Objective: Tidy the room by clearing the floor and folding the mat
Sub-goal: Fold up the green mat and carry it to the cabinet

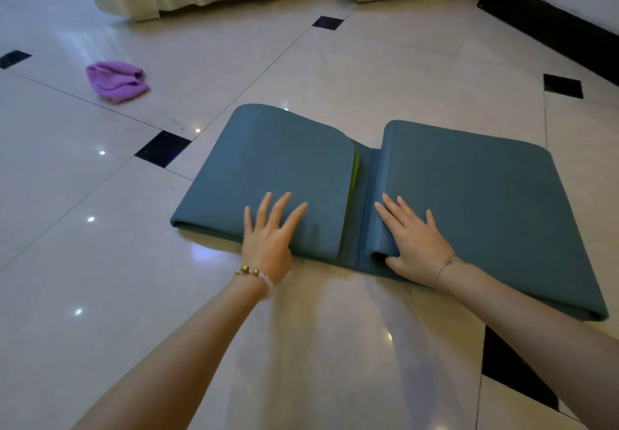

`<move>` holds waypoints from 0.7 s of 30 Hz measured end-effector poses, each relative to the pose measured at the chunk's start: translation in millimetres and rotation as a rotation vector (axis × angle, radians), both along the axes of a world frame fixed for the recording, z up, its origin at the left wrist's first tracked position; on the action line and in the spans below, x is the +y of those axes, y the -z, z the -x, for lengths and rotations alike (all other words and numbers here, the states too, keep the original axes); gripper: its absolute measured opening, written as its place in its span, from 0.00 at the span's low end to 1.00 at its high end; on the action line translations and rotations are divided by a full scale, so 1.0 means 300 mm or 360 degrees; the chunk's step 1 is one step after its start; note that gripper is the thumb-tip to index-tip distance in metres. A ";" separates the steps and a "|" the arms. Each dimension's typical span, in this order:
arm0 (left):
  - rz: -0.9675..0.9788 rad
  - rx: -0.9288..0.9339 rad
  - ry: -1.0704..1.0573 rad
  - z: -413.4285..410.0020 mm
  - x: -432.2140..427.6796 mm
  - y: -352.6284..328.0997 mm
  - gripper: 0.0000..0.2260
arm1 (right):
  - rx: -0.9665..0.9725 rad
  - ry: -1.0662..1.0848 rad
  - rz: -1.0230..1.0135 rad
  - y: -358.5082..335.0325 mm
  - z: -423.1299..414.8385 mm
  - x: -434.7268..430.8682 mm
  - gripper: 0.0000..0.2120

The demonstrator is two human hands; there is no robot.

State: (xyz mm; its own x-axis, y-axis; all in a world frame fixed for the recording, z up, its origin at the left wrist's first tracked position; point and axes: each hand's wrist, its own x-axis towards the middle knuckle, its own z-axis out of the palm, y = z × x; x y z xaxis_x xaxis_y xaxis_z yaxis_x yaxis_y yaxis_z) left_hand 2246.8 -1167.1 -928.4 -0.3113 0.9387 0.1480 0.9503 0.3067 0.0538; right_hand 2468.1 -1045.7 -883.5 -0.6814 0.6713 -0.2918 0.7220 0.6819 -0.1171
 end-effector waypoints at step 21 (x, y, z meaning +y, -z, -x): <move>-0.1071 -0.0858 -0.1187 0.570 -0.042 -0.387 0.29 | -0.0228 -0.0012 -0.0044 -0.049 0.026 -0.003 0.42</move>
State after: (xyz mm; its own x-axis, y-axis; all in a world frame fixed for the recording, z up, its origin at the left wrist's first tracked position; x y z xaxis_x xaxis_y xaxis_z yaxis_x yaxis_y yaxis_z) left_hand 2075.8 -1179.7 -812.1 -0.9341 0.2739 0.2289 0.3463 0.5399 0.7671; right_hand 2460.3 -1046.7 -868.8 -0.6389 0.6757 -0.3679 0.7249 0.6888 0.0061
